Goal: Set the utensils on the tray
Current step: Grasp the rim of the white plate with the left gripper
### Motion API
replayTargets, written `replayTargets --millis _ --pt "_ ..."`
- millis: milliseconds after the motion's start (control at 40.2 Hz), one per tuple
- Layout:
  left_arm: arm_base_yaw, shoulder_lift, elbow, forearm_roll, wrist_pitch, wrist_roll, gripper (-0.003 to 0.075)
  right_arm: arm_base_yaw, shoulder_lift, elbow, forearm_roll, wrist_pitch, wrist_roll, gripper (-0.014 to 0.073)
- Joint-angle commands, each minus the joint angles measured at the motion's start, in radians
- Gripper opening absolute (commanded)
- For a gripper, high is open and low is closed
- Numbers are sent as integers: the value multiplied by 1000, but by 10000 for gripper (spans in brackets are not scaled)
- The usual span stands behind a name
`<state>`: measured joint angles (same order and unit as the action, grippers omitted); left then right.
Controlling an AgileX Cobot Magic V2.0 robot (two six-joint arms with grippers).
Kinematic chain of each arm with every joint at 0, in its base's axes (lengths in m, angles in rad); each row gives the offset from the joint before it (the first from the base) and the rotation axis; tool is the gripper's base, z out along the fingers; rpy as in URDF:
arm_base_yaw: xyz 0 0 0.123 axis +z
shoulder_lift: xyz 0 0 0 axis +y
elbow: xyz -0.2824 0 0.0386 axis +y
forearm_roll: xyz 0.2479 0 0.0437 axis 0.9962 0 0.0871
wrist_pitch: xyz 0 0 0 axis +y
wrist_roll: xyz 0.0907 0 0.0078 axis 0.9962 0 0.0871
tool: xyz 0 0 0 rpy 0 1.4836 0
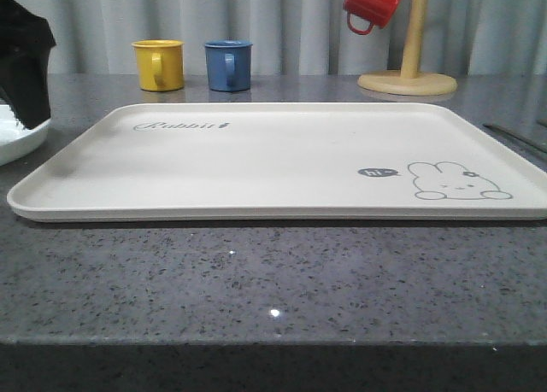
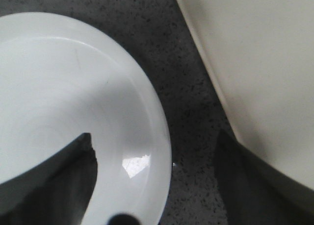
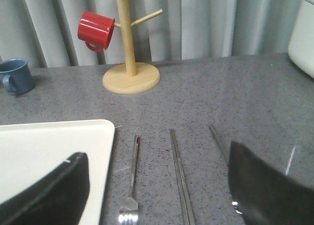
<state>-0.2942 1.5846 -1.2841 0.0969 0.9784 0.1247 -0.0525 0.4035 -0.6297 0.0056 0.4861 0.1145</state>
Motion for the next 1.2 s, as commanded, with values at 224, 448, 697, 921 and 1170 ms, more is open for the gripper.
replayTargets --millis 224,448,697,921,1170 --pt "-7 82 -74 6 11 2 391 -5 14 -36 -6 -78 -6 602" --pt "-7 97 -74 6 19 5 133 -5 14 -36 -6 -78 -6 602" --pt "-7 80 -91 5 30 27 -18 -5 14 -36 -6 -78 -6 602" --pt "-100 31 -211 105 139 19 -18 -5 14 -36 -6 -79 -6 602" --pt "-284 33 -380 141 187 -12 -18 -5 14 -36 -6 -79 -6 602"
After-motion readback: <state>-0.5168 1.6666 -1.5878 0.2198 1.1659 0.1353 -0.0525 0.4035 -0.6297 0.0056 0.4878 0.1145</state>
